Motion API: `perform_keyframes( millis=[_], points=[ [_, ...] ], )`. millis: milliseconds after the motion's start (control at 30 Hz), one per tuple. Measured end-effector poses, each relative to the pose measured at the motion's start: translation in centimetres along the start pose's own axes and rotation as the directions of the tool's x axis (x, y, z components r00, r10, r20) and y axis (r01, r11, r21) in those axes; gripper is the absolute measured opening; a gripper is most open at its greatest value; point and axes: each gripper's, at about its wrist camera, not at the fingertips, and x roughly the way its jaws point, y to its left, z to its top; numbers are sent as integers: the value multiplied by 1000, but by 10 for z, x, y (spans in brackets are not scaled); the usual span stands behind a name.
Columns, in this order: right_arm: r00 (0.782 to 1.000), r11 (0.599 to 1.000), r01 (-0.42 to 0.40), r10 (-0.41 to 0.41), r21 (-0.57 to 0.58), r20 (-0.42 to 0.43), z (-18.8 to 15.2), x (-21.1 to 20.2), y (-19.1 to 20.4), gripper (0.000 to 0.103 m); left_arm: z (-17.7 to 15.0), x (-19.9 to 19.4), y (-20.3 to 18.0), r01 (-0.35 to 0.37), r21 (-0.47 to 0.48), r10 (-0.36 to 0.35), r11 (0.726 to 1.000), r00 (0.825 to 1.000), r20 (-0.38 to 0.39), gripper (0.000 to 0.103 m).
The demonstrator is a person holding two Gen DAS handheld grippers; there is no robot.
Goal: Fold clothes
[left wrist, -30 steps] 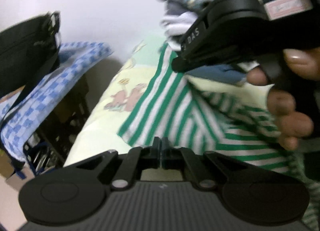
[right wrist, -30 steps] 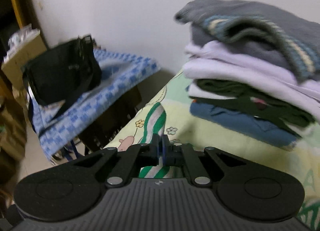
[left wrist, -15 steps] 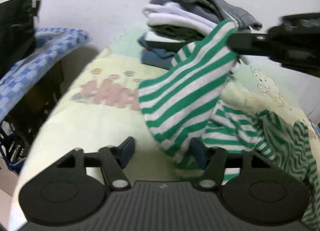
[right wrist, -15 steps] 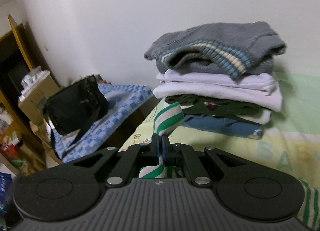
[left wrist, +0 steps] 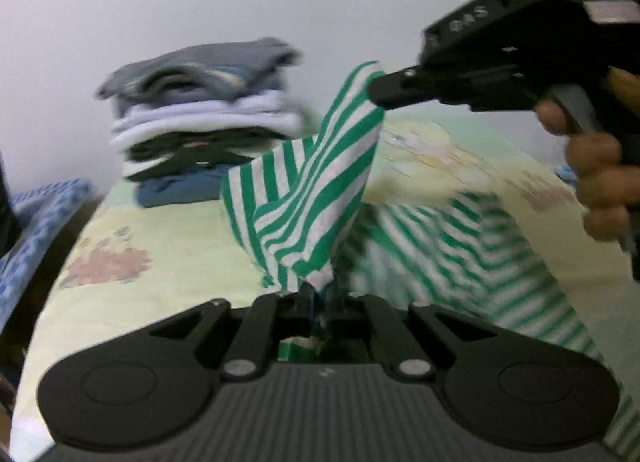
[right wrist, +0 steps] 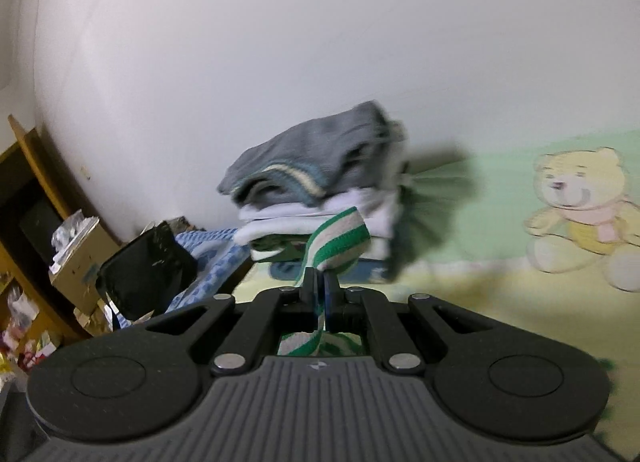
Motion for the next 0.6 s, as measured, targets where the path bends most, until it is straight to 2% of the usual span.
perform_keyframes(
  millis=[167, 233, 300, 367, 400, 433, 467, 500, 600],
  points=[
    [994, 994, 91, -87, 63, -64, -22, -17, -50, 4, -13, 14, -41, 29, 117, -22, 993, 998, -61, 0],
    [985, 984, 152, -144, 89, -90, -32, -22, -67, 12, -16, 17, -49, 29, 159, -17, 987, 997, -74, 0],
    [973, 967, 220, -207, 127, -105, -41, -29, -83, 29, -18, 18, -53, 34, 187, -19, 982, 996, -81, 2],
    [974, 956, 222, -208, 193, -91, -46, -40, -91, 30, -20, 16, -53, 44, 204, -28, 978, 996, -85, 3],
    [977, 957, 206, -191, 205, -89, -47, -43, -90, 30, -21, 16, -51, 61, 210, -41, 976, 995, -94, 9],
    [981, 957, 190, -175, 218, -87, -49, -45, -89, 31, -22, 13, -52, 73, 221, -53, 973, 994, -98, 24],
    [983, 959, 177, -161, 223, -87, -50, -46, -87, 36, -23, 9, -52, 84, 236, -63, 968, 993, -97, 32],
    [983, 963, 174, -157, 207, -96, -50, -42, -80, 40, -24, 5, -54, 102, 254, -80, 962, 992, -95, 36],
    [981, 968, 178, -161, 175, -107, -51, -29, -63, 42, -25, -10, -55, 158, 307, -135, 939, 986, -93, 37]
  ],
)
